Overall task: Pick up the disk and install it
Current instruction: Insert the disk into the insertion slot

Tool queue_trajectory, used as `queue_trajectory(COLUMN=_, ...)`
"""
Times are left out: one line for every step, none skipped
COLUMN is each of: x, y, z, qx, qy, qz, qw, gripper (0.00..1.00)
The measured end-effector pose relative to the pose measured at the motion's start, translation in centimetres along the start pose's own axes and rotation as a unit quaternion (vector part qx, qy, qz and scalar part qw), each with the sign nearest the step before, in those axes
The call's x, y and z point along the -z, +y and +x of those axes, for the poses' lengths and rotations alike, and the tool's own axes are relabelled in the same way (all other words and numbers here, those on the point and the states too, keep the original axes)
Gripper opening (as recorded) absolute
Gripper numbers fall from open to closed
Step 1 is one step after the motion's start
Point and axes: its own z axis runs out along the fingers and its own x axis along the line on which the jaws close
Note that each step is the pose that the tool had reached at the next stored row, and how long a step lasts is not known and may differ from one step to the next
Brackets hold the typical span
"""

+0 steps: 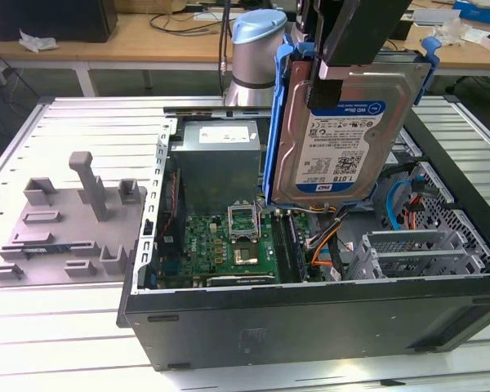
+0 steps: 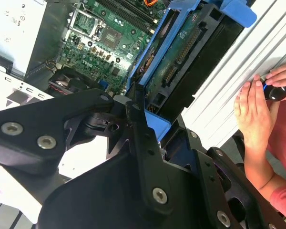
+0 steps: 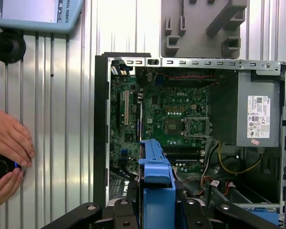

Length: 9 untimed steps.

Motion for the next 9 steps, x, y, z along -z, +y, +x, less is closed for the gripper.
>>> queue_trajectory(x=0.0, y=0.0, z=0.0, qx=0.0, qy=0.0, qz=0.0, qw=1.0, gripper=0.37)
queue_trajectory(x=-0.01, y=0.0, z=0.0, qx=0.0, qy=0.0, qz=0.0, qw=1.0, gripper=0.37)
queue_trajectory(x=0.0, y=0.0, z=0.0, qx=0.0, qy=0.0, qz=0.0, qw=1.0, gripper=0.37)
queue_trajectory(x=-0.01, y=0.0, z=0.0, qx=0.0, qy=0.0, qz=0.0, qw=1.0, gripper=0.37)
queue_trajectory(x=-0.01, y=-0.03, z=0.0, qx=0.0, qy=0.0, qz=0.0, qw=1.0, gripper=0.37)
queue_trajectory(x=-0.01, y=-0.06, z=0.0, qx=0.0, qy=-0.0001, qz=0.0, qw=1.0, gripper=0.37)
queue_trajectory(x=-0.01, y=-0.1, z=0.0, qx=0.0, qy=-0.0001, qz=0.0, qw=1.0, gripper=0.37)
queue_trajectory(x=-0.01, y=-0.18, z=0.01, qx=0.0, qy=-0.0001, qz=0.0, qw=1.0, gripper=0.37)
queue_trajectory(x=-0.01, y=-0.26, z=0.01, qx=0.0, qy=-0.0001, qz=0.0, qw=1.0, gripper=0.37)
